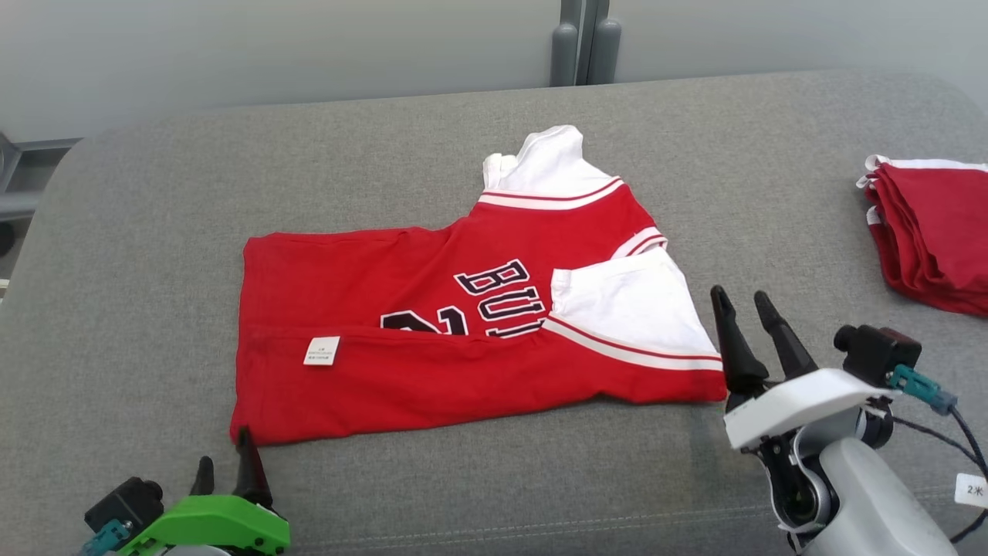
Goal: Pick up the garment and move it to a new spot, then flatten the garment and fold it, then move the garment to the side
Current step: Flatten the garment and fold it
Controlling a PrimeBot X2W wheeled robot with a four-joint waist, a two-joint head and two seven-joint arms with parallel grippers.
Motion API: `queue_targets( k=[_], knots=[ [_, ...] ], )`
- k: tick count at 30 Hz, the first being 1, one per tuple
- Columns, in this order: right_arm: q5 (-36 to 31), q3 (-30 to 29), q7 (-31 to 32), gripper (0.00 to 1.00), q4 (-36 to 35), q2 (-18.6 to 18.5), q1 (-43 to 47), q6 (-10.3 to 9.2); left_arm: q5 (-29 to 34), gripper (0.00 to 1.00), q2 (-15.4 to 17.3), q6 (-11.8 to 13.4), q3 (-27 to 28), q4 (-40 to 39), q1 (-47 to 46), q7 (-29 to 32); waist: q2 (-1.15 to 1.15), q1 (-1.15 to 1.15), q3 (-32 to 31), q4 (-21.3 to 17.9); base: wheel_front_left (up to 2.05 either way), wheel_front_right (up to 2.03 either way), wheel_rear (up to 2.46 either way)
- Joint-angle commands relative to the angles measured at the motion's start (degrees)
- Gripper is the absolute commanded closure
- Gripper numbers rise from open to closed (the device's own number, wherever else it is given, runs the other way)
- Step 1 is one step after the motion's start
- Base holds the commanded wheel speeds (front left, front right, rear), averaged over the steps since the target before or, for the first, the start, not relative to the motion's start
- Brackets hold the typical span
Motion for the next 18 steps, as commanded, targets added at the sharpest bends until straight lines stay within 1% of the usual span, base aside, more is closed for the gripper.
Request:
queue_targets(
  k=[1,6,12,18],
  knots=[
    [-0.6,-0.5,-0.2,0.00,-0.4,0.2,1.7,0.01,-0.2,0.00,0.0,0.3,-0.5,-0.4,1.1,0.9,0.00,0.00,-0.6,-0.4,0.00,0.00,0.00],
    [-1.3,-2.2,0.7,0.00,-1.9,1.6,5.3,0.01,-2.4,0.00,-0.5,1.4,-0.9,-1.0,2.4,5.0,0.00,0.00,-0.7,-1.4,0.00,0.00,0.00],
    [-2.2,-3.4,2.1,0.00,-4.2,2.8,7.2,0.01,-6.0,0.00,-0.8,2.7,0.3,-0.9,0.7,7.0,0.00,0.00,0.7,-2.9,0.00,0.00,0.00],
    [-3.1,-4.4,3.3,0.00,-6.1,3.3,7.7,0.01,-9.8,0.00,-1.0,2.1,2.4,1.5,-1.7,6.9,0.00,0.00,2.3,-4.6,0.00,0.00,0.00]
  ],
)
